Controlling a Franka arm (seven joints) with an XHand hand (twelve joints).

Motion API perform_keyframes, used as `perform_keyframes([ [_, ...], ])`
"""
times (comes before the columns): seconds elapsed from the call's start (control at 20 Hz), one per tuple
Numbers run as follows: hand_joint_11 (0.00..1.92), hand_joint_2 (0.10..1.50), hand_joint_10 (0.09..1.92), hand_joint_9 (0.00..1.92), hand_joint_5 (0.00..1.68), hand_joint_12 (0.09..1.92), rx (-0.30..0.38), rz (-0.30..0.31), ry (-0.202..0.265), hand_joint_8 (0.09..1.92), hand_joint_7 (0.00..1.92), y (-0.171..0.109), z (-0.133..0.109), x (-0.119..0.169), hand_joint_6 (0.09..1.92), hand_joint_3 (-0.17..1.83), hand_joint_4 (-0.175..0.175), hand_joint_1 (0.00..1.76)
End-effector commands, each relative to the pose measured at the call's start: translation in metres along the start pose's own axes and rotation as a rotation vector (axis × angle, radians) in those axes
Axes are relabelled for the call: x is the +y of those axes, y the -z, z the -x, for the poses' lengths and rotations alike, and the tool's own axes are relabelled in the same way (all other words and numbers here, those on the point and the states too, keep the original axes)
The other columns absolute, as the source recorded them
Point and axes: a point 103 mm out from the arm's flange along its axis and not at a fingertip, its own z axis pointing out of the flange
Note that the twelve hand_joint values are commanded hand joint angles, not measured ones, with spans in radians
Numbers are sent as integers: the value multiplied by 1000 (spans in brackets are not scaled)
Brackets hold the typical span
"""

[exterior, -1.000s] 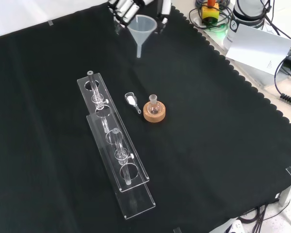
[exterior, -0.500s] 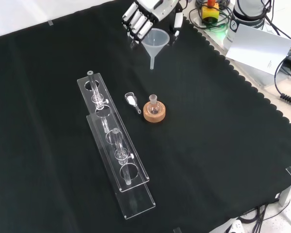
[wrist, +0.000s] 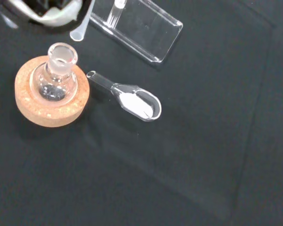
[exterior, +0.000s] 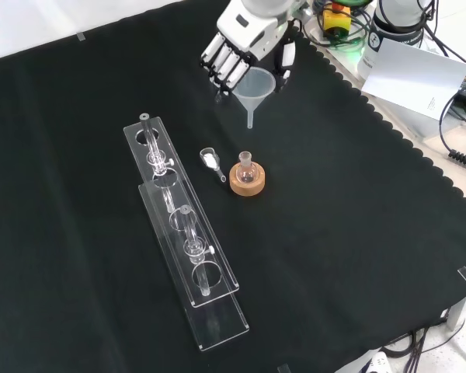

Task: Place the funnel on the round-bottom flask.

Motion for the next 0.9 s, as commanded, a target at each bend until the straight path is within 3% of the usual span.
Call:
perform_keyframes([
  [0.05, 243, 673, 637, 588, 496, 1354, -22, 12, 5, 777, 340, -1, -9, 5, 171, 505, -52, 796],
  [0.9, 244, 671, 636, 589, 494, 1353, -33, 7, 36, 774, 342, -10, -25, 24, 191, 510, -52, 797],
])
